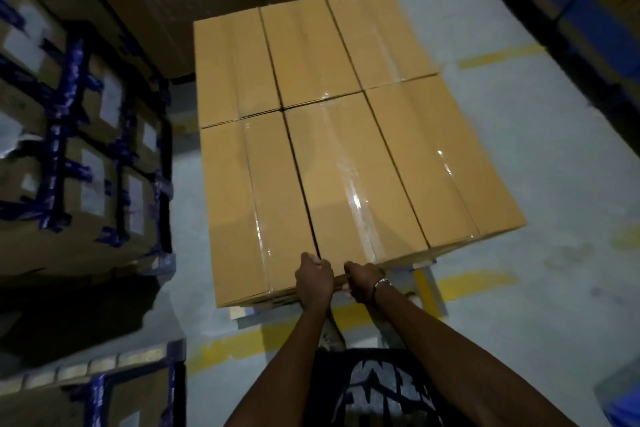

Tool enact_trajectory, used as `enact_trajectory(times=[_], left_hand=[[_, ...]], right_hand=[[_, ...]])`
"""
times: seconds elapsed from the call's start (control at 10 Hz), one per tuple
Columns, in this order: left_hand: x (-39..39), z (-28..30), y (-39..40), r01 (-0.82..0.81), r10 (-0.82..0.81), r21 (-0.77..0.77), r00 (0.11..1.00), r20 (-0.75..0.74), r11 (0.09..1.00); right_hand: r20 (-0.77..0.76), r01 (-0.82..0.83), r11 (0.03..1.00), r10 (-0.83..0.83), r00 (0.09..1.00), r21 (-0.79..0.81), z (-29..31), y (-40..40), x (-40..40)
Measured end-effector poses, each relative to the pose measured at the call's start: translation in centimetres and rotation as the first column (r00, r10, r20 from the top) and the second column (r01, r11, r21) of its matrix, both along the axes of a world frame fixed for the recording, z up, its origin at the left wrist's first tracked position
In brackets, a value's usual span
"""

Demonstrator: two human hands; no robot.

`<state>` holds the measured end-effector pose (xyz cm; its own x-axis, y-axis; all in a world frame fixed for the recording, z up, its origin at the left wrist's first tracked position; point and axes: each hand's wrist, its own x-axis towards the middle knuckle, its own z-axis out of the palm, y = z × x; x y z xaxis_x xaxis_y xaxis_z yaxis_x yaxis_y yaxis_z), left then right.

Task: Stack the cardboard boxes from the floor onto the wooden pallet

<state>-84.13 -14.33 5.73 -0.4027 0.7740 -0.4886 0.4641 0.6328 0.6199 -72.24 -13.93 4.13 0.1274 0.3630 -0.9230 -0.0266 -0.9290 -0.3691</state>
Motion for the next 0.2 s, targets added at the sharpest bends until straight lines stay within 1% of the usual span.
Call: enact_trajectory(times=[0.1, 0.2], left_hand=[[3.0, 1.4, 0.5, 0.057, -0.057, 0.101, 0.998, -0.003, 0.993], [6.6, 2.4, 0.9, 0.138, -0.135, 0.176, 0.990, -0.025, 0.975]], right_hand=[[0.367, -0.228, 0.966, 0.170, 0.915, 0.122, -0.6, -1.1, 3.6], [0.499, -0.226, 0.944, 0.080, 0.863, 0.239, -0.1, -1.7, 7.2]])
